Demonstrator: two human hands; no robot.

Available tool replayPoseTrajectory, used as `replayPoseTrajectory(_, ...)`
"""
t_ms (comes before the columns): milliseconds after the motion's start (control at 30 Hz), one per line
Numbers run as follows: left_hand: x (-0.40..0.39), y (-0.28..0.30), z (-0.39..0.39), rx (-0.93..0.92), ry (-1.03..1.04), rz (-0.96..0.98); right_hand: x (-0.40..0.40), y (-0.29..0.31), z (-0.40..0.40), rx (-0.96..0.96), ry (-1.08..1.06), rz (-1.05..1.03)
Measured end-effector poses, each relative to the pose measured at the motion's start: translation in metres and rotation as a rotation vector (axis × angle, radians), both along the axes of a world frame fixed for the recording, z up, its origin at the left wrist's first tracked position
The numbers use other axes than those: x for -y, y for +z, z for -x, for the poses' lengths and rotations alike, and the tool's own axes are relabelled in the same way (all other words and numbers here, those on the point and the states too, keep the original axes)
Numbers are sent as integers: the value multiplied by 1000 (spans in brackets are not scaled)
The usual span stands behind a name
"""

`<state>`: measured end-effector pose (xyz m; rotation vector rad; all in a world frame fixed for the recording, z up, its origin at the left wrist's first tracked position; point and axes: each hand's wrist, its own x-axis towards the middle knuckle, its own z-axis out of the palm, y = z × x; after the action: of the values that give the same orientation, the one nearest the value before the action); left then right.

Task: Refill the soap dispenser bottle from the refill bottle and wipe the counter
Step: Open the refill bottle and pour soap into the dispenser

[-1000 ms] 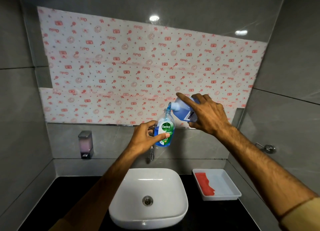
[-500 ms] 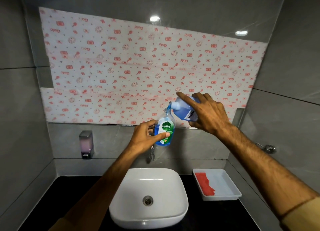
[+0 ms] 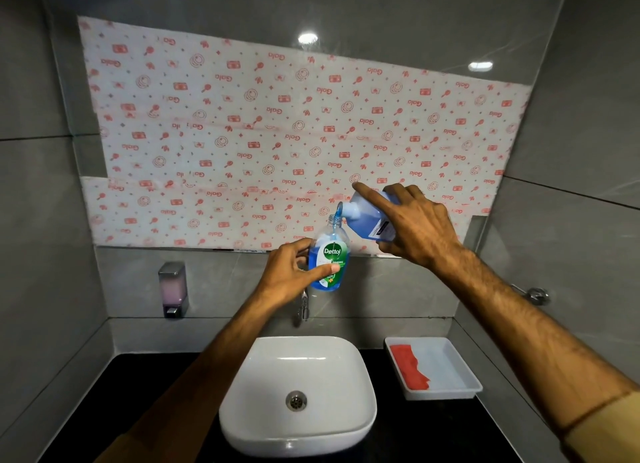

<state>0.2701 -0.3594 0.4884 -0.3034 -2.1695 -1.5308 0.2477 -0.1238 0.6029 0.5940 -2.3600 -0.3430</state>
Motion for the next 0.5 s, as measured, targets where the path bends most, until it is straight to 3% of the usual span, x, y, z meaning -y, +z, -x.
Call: replayPoseTrajectory(500,1,-1,-2,11,-2,7,0,-2,-3,8,-3,4)
